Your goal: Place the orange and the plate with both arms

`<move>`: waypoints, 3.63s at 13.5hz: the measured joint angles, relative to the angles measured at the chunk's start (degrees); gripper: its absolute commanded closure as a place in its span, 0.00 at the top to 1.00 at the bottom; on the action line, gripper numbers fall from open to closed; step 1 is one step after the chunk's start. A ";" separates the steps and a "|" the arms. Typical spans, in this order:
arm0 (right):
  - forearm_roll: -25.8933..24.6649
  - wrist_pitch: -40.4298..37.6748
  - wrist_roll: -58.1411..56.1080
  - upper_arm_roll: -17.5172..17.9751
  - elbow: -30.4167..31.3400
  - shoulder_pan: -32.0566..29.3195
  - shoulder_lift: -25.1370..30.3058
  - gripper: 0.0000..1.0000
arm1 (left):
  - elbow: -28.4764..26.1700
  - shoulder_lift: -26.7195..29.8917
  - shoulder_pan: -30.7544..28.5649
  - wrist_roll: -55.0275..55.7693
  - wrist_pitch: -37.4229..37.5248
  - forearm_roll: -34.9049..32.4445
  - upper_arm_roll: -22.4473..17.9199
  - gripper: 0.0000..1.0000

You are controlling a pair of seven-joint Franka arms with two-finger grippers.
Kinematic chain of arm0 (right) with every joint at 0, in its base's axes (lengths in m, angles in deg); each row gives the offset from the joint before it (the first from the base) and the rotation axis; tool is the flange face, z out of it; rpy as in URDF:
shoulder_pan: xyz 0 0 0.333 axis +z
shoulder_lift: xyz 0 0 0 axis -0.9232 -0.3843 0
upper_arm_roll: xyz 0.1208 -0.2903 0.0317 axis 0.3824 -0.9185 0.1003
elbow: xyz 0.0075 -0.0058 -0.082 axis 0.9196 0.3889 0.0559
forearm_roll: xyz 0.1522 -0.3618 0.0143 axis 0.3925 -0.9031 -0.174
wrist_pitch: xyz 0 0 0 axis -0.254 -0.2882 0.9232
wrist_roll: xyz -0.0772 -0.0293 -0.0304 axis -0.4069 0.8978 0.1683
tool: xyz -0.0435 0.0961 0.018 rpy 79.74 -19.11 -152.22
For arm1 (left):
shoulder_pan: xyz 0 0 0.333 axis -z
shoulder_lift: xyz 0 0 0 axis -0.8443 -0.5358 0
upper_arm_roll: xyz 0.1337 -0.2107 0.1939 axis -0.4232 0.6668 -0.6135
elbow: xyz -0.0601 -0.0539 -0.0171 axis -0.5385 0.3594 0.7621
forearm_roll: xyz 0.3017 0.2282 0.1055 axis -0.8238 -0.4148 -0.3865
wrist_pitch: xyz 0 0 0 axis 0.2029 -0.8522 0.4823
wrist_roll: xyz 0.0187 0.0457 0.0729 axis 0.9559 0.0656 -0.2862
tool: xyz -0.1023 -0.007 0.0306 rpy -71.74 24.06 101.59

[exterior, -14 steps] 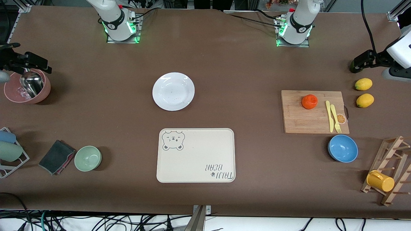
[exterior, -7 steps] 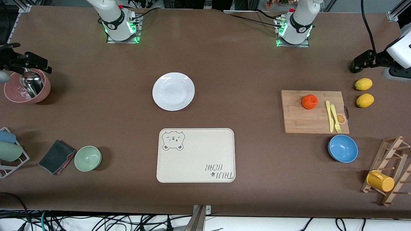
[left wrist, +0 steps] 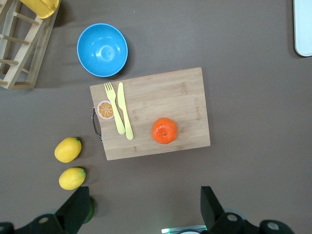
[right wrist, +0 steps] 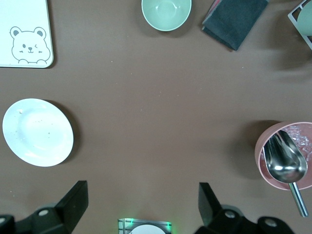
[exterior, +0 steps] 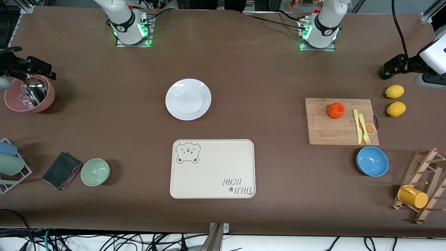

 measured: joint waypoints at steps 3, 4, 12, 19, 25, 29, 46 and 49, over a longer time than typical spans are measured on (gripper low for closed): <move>0.00 -0.03 0.00 0.00 0.00 0.00 0.00 1.00 | 0.00 0.00 0.00 0.00 0.00 0.00 0.00 1.00; 0.00 -0.04 0.00 0.00 0.00 0.00 0.00 1.00 | 0.00 0.00 0.00 0.00 0.00 0.00 0.00 1.00; 0.00 -0.09 0.00 0.00 0.00 0.00 0.00 1.00 | 0.00 0.00 0.00 0.00 0.06 0.00 0.00 1.00; 0.00 -0.18 0.00 0.00 0.00 0.00 0.00 1.00 | -0.03 -0.04 0.24 0.00 1.32 0.00 0.05 1.00; 0.01 -0.20 0.00 0.00 0.00 0.00 0.00 1.00 | -0.06 -0.33 0.66 0.00 1.82 0.00 0.07 1.00; 0.01 -0.23 0.00 0.00 0.00 0.00 0.00 1.00 | -0.06 -0.40 0.65 0.00 1.85 0.00 0.07 1.00; 0.01 -0.34 0.00 0.00 0.00 0.00 0.00 1.00 | -30.44 -16.80 -0.95 4.68 -40.38 0.14 -0.02 1.00; 0.01 -0.35 0.00 0.00 0.00 0.00 0.00 1.00 | -34.77 -17.59 -1.02 5.67 -44.41 0.21 -0.02 1.00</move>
